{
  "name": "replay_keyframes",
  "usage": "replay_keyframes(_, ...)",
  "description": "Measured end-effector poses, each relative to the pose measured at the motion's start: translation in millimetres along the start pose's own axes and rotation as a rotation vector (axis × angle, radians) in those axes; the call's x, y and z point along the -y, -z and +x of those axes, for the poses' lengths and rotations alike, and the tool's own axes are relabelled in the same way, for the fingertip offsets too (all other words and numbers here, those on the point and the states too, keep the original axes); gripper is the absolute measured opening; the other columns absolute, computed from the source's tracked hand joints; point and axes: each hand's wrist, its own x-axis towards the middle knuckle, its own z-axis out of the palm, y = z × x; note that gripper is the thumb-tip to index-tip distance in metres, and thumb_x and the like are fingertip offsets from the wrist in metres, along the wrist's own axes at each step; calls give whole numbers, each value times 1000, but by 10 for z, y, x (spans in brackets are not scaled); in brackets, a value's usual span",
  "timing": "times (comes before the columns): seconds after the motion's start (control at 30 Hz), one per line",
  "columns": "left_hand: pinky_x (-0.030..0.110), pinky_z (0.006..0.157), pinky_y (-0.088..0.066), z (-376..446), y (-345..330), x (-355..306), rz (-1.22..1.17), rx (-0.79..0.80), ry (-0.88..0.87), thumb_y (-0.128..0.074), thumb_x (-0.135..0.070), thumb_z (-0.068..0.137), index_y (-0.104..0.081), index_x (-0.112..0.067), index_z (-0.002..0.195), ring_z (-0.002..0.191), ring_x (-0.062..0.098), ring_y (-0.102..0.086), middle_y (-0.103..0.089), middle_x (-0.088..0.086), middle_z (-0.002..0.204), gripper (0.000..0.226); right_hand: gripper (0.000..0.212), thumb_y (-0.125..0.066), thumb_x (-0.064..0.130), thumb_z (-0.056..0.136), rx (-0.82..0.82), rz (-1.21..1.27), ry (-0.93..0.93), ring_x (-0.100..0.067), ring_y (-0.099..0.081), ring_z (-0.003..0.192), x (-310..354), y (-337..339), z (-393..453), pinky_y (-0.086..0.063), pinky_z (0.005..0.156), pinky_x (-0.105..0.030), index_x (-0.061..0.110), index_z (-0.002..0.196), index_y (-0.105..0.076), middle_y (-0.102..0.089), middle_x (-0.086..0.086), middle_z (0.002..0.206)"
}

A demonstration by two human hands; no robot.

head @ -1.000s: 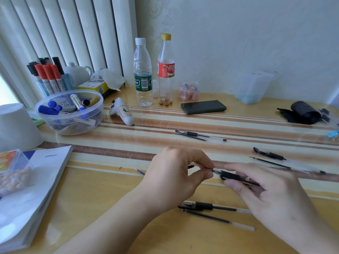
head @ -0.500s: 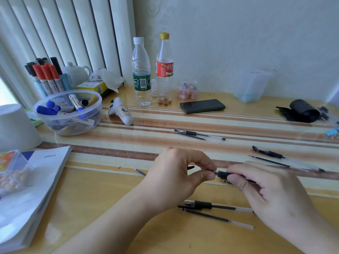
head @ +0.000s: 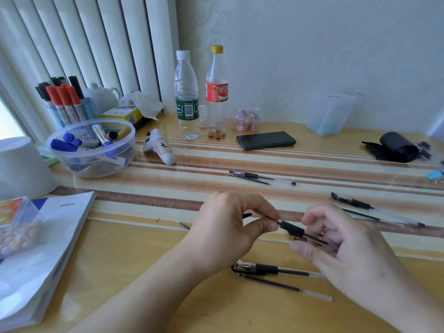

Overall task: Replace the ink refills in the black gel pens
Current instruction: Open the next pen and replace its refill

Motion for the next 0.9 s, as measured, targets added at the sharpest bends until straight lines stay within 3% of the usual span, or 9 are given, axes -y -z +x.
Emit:
replay_keyframes(0.07,-3,44,-26,-1,7,-4,1,2,-10,-77,-16,81,-77,-17,84,44,-24,-41,-45,-43,46,3,14,-65,48,80,-28,-17,12,-10,-59,50,-41,-13,10,-45,46,-22,37,79,-57,-65,15,73)
replay_keyframes(0.17,-4,44,-25,1,13,-3,5,-7,-20,-77,-14,81,-76,-16,83,45,-26,-40,-44,-43,45,3,34,-40,55,95,2,-73,26,-3,-49,42,-10,7,8,-30,40,-8,36,72,-55,-58,25,62)
replay_keyframes(0.3,-4,45,-26,-3,14,1,10,-11,-21,-76,-14,81,-75,-17,82,46,-26,-40,-43,-43,44,3,28,-57,63,76,-1,41,-5,-14,-60,54,-22,-39,3,-46,49,-26,41,94,-54,-65,10,77)
replay_keyframes(0.47,-5,45,-25,-4,25,-9,21,-7,-27,-76,-14,82,-75,-16,81,46,-27,-40,-43,-44,45,2,35,-39,63,92,3,-11,23,-7,-52,45,-29,-23,11,-31,40,-11,38,75,-56,-61,12,63)
replay_keyframes(0.57,-5,47,-26,-6,29,-7,48,-5,-22,-76,-14,82,-75,-17,82,49,-27,-42,-47,-43,50,3,31,-50,72,80,33,52,-37,-13,-57,51,11,-33,-8,-45,46,-23,43,87,-55,-63,11,71)
replay_keyframes(0.63,0,52,-32,1,35,-1,57,37,12,-73,-25,85,-74,-24,88,58,-22,-49,-58,-36,61,3,30,-58,67,72,-1,0,-22,-12,-59,56,-20,-58,-15,-49,48,-29,41,85,-54,-62,10,69)
replay_keyframes(0.73,28,61,-50,-1,20,48,247,92,-33,-63,-37,90,-73,-31,95,78,-1,-61,-71,-18,88,13,22,-61,57,74,-64,-174,57,7,-52,53,1,2,7,-37,45,-10,36,80,-65,-59,23,60)
replay_keyframes(0.8,32,56,-50,-6,15,57,352,92,-95,-58,-36,91,-73,-29,87,73,8,-62,-70,-14,88,17,23,-69,50,80,-94,-226,107,9,-54,51,25,26,7,-45,44,-16,28,78,-73,-65,23,63)
replay_keyframes(0.9,28,45,-46,-18,6,46,418,88,-169,-60,-30,88,-73,-25,76,61,15,-61,-71,-13,82,18,28,-56,46,85,-109,-291,154,-6,-57,45,17,-3,-5,-46,39,-25,26,74,-73,-63,18,54)
